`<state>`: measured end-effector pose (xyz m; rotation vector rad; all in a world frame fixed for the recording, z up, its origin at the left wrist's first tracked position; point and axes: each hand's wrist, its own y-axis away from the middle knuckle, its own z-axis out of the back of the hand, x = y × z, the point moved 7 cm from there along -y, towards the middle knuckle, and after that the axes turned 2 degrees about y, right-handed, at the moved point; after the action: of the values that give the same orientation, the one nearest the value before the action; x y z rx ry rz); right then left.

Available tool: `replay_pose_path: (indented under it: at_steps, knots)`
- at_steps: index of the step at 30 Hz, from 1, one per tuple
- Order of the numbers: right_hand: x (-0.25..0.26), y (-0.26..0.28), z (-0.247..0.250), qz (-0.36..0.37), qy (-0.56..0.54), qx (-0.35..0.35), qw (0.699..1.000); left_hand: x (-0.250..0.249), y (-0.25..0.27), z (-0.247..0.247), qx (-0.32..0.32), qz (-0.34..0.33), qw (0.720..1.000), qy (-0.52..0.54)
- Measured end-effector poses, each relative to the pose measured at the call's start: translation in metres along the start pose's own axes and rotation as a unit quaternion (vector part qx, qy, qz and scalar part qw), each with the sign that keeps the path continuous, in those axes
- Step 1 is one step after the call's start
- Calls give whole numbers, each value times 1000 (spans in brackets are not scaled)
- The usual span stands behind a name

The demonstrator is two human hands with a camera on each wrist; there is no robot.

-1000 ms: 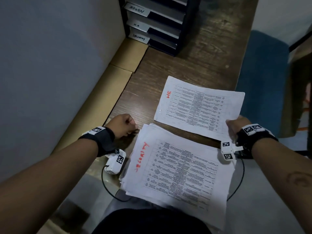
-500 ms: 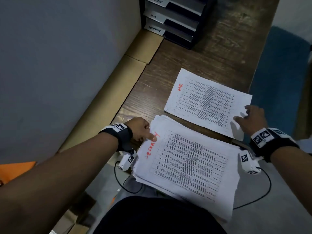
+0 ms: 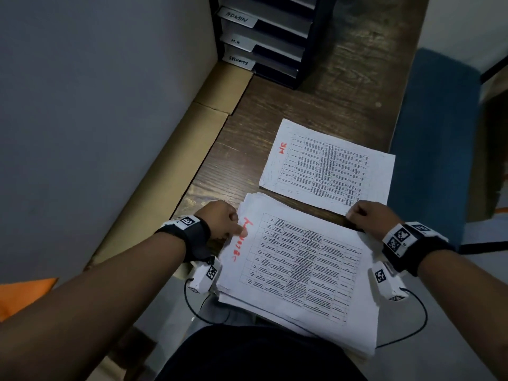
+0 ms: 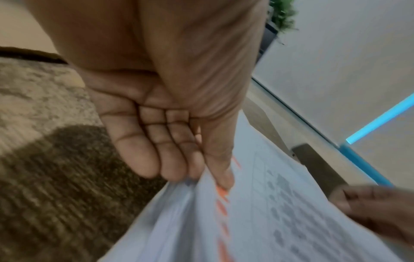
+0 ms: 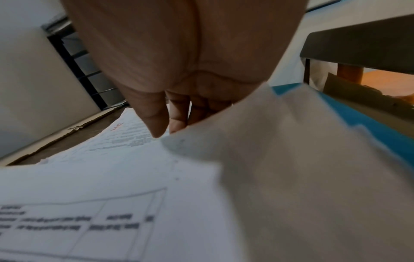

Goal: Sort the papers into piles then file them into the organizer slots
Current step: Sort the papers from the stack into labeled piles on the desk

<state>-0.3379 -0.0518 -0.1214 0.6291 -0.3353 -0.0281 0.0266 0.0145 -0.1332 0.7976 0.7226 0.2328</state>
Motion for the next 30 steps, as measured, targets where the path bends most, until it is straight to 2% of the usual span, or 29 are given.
replay_pose_path:
  at_steps: [2, 6, 8, 10, 11, 12, 14, 15, 17, 20, 22, 24, 26, 27, 29, 30]
  knots:
    - [0, -1, -1, -2, -8, 11, 1000, 2, -1, 5, -8, -5, 999, 48]
    - [0, -2, 2, 6, -23, 22, 999, -13, -1, 22, -67, -61, 993, 77]
    - [1, 0, 7, -6, -51, 28, 998, -25, 3, 27, -81, -89, 981, 151]
    - [-2, 2, 14, -32, -87, 27, 995, -30, 1, 35, -95, -87, 968, 216]
    - [-5, 3, 15, -50, -140, 33, 988, -30, -4, 40, -108, -82, 961, 240]
    - [-8, 4, 15, -69, -226, 42, 971, -30, -9, 46, -122, -75, 955, 258]
    - [-15, 7, 12, -114, -415, 65, 900, -32, -18, 59, -151, -74, 948, 272]
    - [-17, 8, 10, -120, -476, 82, 867, -31, -24, 63, -159, -66, 942, 287]
    - [-12, 12, 8, -102, -541, 116, 826, -30, -32, 64, -164, -45, 920, 353]
    - [0, 15, 7, -70, -588, 143, 793, -42, -48, 65, -159, -46, 890, 424]
    - [0, 7, 12, -74, -580, 109, 804, -62, -59, 72, -158, -69, 881, 440]
    - [-8, -4, 33, -98, -552, 13, 828, -91, -66, 83, -171, -102, 866, 459]
    - [-21, -16, 63, -117, -526, -76, 839, -116, -76, 91, -174, -120, 870, 446]
    - [-26, -23, 77, -125, -514, -108, 842, -121, -82, 91, -177, -119, 890, 403]
    - [-38, -36, 100, -146, -503, -160, 837, -128, -90, 87, -183, -135, 940, 255]
    - [-43, -44, 109, -159, -500, -179, 832, -132, -95, 79, -161, -162, 959, 166]
